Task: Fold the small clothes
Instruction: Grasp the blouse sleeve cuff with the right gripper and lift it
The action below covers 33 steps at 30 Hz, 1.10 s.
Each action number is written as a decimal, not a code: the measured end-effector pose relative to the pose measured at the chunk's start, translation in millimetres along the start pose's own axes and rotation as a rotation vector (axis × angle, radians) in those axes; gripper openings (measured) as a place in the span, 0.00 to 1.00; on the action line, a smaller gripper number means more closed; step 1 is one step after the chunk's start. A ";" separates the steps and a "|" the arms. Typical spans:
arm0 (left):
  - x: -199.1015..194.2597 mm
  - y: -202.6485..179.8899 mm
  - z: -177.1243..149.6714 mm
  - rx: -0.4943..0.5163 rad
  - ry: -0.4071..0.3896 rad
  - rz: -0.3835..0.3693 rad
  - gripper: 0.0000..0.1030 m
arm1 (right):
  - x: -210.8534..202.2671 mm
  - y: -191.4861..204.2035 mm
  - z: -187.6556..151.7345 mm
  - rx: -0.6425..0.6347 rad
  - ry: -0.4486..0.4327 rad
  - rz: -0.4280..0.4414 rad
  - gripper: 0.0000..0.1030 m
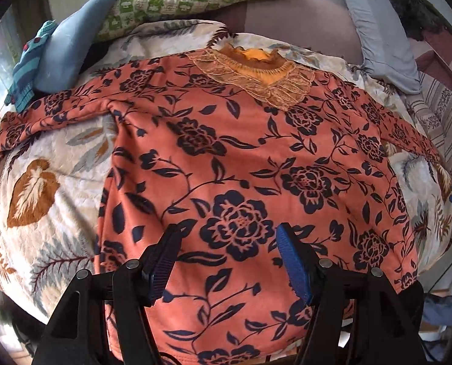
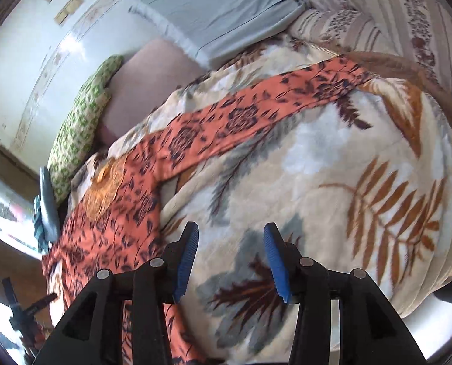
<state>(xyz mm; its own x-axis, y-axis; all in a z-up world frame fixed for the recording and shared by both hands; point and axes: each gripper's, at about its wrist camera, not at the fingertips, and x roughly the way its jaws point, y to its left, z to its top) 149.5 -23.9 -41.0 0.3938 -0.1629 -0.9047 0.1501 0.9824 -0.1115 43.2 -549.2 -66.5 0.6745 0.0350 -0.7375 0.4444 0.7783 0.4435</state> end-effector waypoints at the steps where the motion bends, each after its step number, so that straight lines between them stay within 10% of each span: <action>1: 7.4 -13.5 6.5 0.022 0.004 0.007 0.63 | 0.5 -14.6 15.8 0.031 -0.027 -0.017 0.47; 15: 108.6 -110.5 73.8 0.131 0.076 0.046 0.63 | 132.0 -147.4 146.1 0.430 -0.118 -0.035 0.54; 20: 133.8 -119.5 78.0 0.138 0.099 0.050 0.63 | 144.4 -144.3 155.2 0.359 -0.140 -0.101 0.07; 33: 90.8 -84.6 63.3 0.090 0.023 0.006 0.63 | 79.9 60.3 154.1 -0.096 -0.221 0.099 0.06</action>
<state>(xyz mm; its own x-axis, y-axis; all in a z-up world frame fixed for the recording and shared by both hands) 230.0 -127.6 -87.7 0.3738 -0.1540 -0.9146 0.2290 0.9709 -0.0699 214.8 -596.1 -20.2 0.8291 -0.0160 -0.5589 0.3192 0.8342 0.4496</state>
